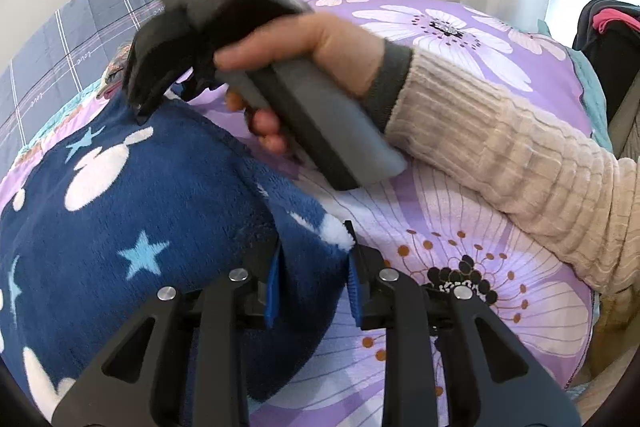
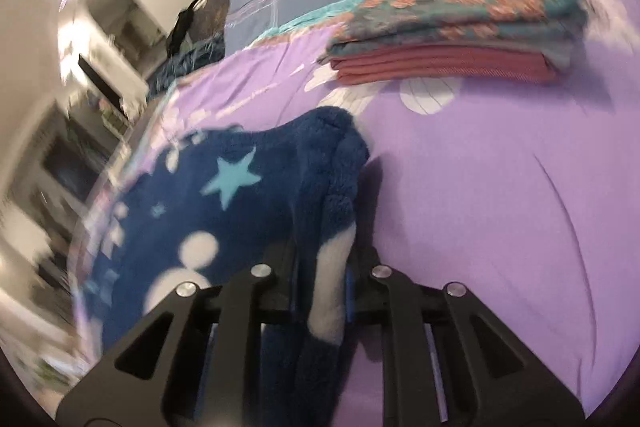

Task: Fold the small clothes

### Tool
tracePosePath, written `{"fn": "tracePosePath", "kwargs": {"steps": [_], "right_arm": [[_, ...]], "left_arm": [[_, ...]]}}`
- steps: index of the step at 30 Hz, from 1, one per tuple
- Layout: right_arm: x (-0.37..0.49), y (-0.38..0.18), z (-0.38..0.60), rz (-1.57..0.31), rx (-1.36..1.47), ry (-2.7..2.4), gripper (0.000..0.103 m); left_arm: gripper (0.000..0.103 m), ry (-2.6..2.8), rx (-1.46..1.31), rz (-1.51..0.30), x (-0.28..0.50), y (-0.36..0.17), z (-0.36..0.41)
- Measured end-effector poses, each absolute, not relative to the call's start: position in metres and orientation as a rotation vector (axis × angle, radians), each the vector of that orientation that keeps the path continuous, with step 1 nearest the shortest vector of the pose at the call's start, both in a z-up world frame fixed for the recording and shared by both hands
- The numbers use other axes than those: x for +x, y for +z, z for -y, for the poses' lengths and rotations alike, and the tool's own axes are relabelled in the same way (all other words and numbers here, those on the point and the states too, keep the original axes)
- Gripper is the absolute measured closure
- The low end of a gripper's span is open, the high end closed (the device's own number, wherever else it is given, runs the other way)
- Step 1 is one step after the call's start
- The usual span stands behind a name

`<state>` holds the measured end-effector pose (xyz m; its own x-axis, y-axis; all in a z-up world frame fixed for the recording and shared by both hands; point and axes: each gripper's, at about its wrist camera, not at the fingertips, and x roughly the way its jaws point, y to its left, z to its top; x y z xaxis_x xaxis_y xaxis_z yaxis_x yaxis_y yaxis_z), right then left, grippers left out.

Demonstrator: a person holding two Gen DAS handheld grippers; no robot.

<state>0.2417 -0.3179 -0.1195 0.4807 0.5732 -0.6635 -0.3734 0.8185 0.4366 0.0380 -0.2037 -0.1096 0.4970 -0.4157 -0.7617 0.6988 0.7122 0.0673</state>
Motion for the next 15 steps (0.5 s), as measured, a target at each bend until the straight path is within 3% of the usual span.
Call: {"fn": "tracePosePath", "kwargs": {"steps": [1,3,7,9,12,15], "right_arm": [[0.240,-0.124,0.316,-0.876,0.205,0.546,0.062],[0.246,-0.127,0.315,-0.875,0.220,0.563,0.057],[0.241,-0.114,0.343,-0.830,0.288,0.498,0.028],[0.238,-0.105,0.349,-0.791,0.283,0.397,0.026],[0.233,-0.082,0.356,-0.765,0.317,0.265,0.047],[0.212,-0.050,0.327,-0.727,0.265,0.291,0.050]], "left_arm": [[0.069,-0.707,0.383,-0.798,0.038,-0.111,0.202],[0.065,-0.711,0.363,-0.790,0.034,-0.107,0.197],[0.062,-0.704,0.311,-0.731,0.008,-0.083,0.160],[0.060,-0.645,0.285,-0.693,-0.008,-0.071,0.127],[0.059,-0.523,0.131,-0.667,-0.026,-0.053,0.049],[0.059,-0.315,-0.031,-0.638,-0.044,-0.044,-0.051]]}}
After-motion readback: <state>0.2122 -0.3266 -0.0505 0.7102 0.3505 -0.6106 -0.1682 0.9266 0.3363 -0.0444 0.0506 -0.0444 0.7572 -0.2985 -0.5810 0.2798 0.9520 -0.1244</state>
